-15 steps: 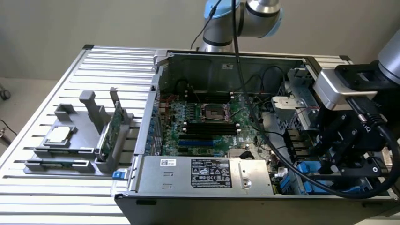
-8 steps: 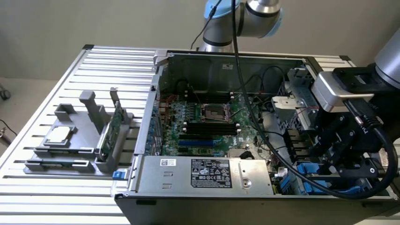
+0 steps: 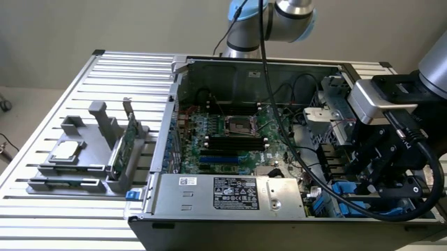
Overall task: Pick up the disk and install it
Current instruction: 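Insert the first disk wire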
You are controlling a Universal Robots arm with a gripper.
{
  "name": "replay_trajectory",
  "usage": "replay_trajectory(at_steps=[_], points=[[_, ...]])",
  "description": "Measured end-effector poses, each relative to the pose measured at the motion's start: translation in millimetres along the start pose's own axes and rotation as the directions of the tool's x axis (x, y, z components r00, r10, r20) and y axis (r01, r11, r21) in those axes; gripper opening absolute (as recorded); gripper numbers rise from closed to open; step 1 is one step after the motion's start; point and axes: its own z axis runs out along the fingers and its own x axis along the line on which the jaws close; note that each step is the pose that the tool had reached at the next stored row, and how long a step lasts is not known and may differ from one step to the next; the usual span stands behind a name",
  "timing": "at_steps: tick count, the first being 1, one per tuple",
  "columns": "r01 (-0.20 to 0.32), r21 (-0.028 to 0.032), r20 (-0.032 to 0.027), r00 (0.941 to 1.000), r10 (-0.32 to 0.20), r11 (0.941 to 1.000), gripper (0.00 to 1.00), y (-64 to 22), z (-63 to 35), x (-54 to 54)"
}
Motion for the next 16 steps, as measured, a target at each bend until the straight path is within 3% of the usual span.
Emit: replay_trajectory(at_steps=[11, 16], points=[[-0.004, 0.0, 0.0001, 1.0, 0.004, 1.0, 0.4, -0.1, 0.0, 0.0], [-0.059, -0.0001, 0.0026, 0.9983, 0.059, 0.9983, 0.4, -0.2, 0.0, 0.0]])
